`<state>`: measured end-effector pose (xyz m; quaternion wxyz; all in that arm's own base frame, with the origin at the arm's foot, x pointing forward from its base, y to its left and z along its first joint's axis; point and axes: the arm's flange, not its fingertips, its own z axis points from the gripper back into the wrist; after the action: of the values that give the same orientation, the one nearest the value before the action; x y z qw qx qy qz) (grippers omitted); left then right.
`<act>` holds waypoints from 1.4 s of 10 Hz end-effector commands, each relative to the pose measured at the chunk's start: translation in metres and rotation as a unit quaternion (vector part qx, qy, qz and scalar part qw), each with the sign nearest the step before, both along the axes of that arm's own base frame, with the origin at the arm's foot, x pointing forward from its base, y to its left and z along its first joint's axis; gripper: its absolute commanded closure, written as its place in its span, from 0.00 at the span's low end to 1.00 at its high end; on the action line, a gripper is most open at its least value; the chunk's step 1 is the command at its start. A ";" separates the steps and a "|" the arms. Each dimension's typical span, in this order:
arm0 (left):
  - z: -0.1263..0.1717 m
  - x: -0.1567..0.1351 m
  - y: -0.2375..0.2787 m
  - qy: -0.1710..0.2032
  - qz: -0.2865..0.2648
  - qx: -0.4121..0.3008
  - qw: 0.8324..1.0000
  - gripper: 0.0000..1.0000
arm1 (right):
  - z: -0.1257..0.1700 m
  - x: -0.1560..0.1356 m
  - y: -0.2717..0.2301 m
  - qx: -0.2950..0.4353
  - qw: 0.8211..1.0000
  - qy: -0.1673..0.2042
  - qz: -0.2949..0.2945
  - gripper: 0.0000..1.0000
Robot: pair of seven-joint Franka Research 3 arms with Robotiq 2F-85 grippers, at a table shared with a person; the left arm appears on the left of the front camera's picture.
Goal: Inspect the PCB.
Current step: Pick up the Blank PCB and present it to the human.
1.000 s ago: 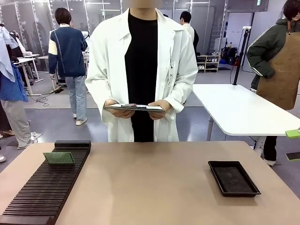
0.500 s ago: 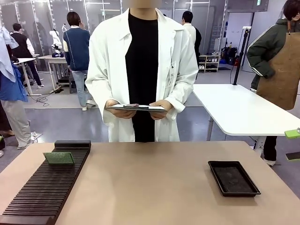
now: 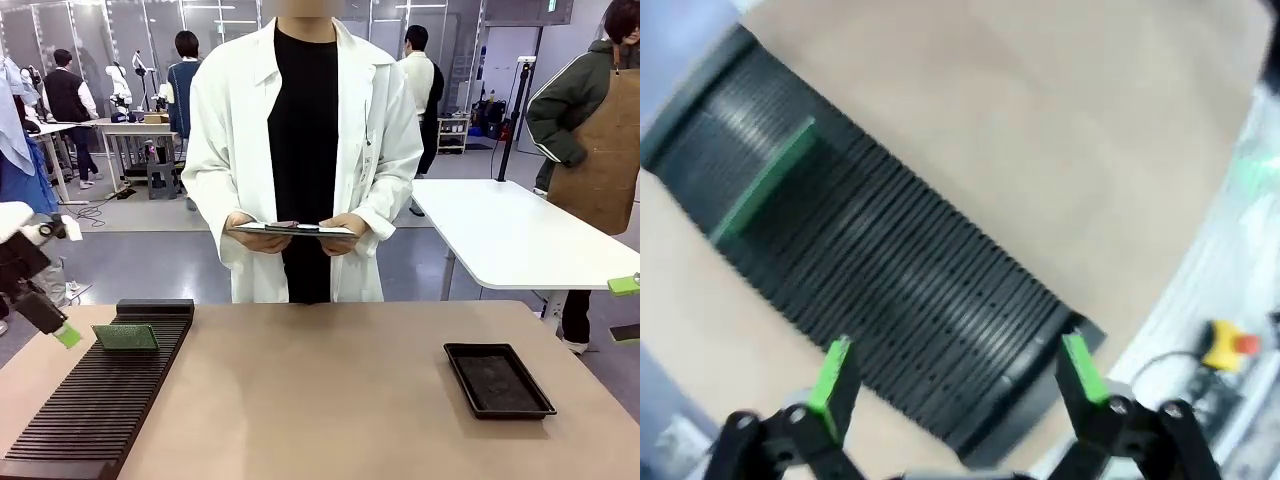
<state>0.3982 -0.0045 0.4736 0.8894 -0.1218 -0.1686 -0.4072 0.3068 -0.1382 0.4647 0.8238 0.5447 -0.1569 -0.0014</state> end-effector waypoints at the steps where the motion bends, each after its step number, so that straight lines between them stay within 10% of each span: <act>1: -0.008 0.012 -0.006 -0.014 -0.003 0.037 0.999 0.00 | 0.001 0.000 -0.002 -0.001 1.000 -0.006 0.007 0.00; 7: -0.010 0.012 -0.011 -0.011 -0.004 0.031 0.999 0.00 | 0.001 0.000 -0.002 -0.001 1.000 -0.006 0.007 0.00; 11: -0.028 0.061 -0.018 -0.068 -0.232 0.132 0.961 0.00 | 0.001 0.000 -0.002 -0.001 1.000 -0.006 0.007 0.00; 14: -0.044 0.097 -0.016 -0.069 -0.291 0.185 0.936 0.00 | 0.001 0.000 -0.002 -0.001 1.000 -0.006 0.007 0.00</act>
<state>0.4786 -0.0267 0.4273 0.7347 0.0086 -0.1062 -0.6699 0.3069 -0.1379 0.4646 0.8242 0.5443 -0.1562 -0.0013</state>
